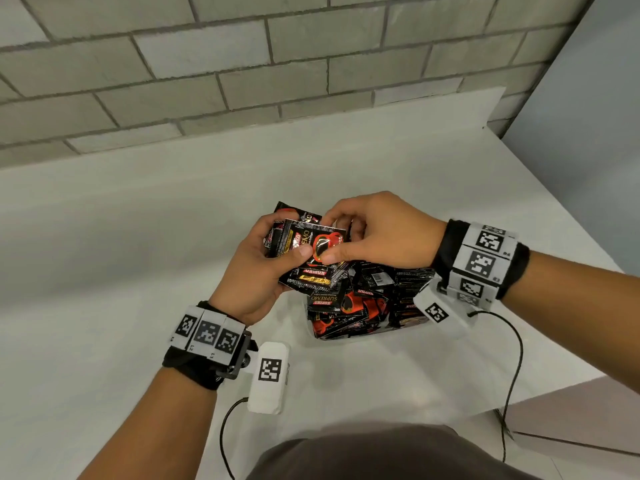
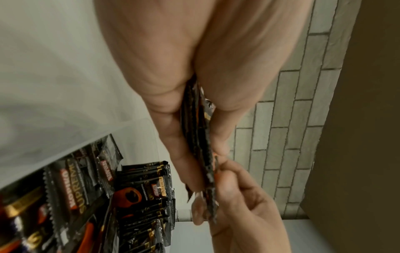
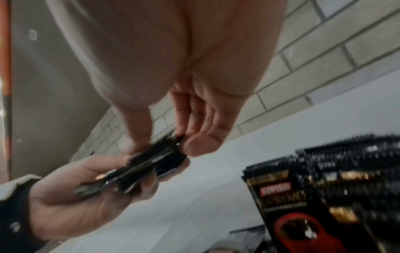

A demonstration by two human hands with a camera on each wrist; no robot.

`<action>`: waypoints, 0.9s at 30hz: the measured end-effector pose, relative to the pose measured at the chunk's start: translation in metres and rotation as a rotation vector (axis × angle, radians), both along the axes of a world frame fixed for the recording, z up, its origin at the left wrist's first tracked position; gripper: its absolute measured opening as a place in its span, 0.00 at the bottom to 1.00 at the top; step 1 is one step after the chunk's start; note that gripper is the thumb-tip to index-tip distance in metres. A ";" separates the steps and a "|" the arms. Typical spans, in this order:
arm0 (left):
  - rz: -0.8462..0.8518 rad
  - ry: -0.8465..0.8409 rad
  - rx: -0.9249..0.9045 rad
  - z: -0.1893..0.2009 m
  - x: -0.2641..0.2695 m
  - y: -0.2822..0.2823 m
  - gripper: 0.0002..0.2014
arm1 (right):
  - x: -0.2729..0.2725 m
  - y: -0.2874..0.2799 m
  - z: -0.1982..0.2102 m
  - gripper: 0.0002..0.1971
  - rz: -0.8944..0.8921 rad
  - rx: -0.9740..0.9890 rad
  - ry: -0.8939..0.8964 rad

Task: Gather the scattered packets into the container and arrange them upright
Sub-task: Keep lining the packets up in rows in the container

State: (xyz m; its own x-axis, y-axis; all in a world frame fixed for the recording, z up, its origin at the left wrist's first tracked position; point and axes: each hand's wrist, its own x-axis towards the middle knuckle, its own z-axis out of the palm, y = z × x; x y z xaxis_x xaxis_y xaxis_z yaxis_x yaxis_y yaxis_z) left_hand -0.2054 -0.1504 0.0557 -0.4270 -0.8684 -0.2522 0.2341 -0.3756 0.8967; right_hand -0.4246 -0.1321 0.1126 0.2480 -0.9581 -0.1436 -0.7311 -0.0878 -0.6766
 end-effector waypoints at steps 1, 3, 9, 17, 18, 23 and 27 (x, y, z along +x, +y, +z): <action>-0.007 0.001 0.004 0.001 -0.002 0.001 0.30 | 0.001 0.000 -0.004 0.21 -0.014 0.015 -0.045; -0.023 0.007 0.021 0.000 -0.003 0.002 0.30 | 0.000 0.000 -0.010 0.15 -0.094 0.056 -0.172; -0.009 0.014 0.012 -0.006 0.003 0.004 0.30 | -0.014 -0.002 -0.011 0.05 -0.159 -0.039 -0.061; 0.112 -0.038 0.038 -0.010 0.024 -0.005 0.33 | -0.038 -0.004 -0.005 0.14 -0.323 0.112 -0.250; 0.117 -0.042 0.042 -0.011 0.026 -0.005 0.33 | -0.037 -0.004 -0.005 0.11 -0.331 0.120 -0.269; 0.105 -0.054 0.053 -0.012 0.024 -0.002 0.34 | -0.035 -0.009 -0.011 0.17 -0.322 -0.072 -0.089; 0.072 -0.073 0.051 -0.013 0.020 0.000 0.32 | -0.039 -0.012 -0.010 0.02 -0.305 -0.046 -0.033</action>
State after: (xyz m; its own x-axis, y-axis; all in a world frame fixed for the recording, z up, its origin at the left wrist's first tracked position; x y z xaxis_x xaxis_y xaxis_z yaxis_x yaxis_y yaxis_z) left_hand -0.1850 -0.1507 0.0428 -0.3425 -0.8815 -0.3250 0.1973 -0.4057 0.8924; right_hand -0.4635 -0.1440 0.1022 -0.0480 -0.9943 -0.0947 -0.7061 0.1008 -0.7009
